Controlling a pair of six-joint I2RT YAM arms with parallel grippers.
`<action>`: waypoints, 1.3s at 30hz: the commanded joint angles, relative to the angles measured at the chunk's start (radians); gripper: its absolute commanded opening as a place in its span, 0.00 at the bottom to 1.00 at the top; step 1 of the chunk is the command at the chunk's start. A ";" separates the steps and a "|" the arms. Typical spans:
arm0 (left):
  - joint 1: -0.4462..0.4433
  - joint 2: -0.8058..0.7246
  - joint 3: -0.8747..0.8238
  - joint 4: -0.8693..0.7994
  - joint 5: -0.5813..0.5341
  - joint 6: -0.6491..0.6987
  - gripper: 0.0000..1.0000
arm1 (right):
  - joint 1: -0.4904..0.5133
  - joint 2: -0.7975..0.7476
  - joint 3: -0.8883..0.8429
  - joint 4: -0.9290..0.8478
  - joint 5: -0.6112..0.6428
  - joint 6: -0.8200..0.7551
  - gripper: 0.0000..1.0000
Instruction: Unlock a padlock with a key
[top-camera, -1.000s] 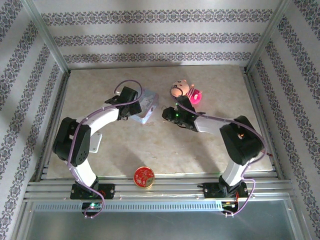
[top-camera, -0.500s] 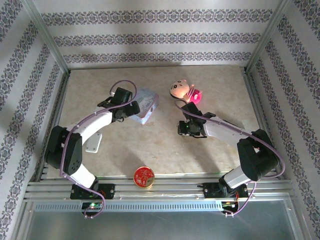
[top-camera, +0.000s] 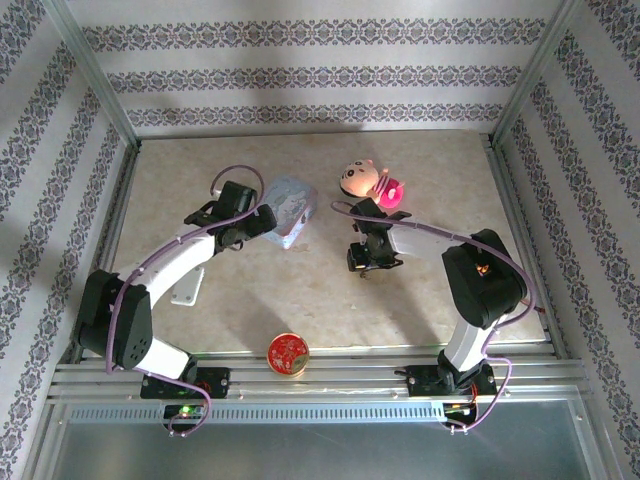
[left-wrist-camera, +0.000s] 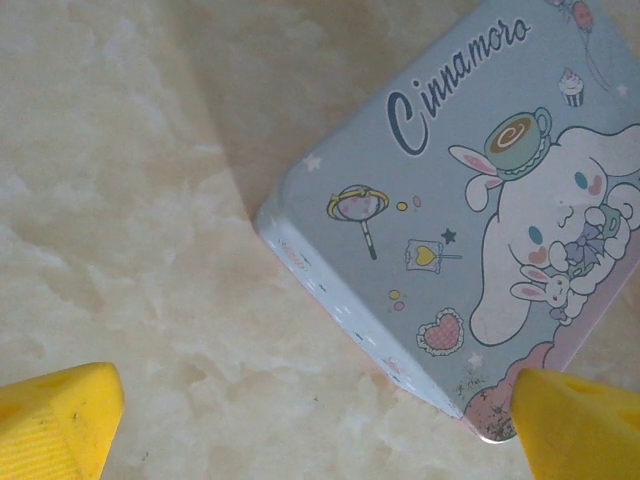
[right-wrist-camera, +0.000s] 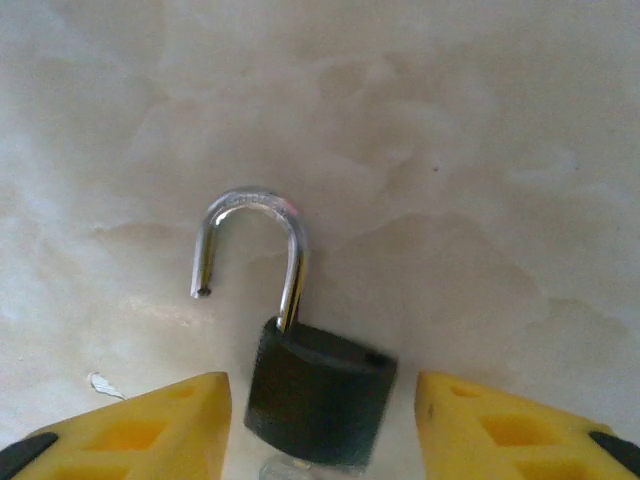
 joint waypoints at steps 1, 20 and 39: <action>0.017 -0.035 -0.023 0.025 -0.003 -0.067 0.99 | -0.009 -0.030 0.024 -0.031 0.022 -0.015 0.57; 0.022 -0.013 -0.107 0.273 0.095 -0.188 0.96 | -0.005 0.151 0.542 0.092 -0.141 -0.085 0.69; 0.052 0.147 -0.117 0.399 0.197 -0.204 0.80 | 0.003 0.624 1.068 0.022 -0.207 -0.156 0.61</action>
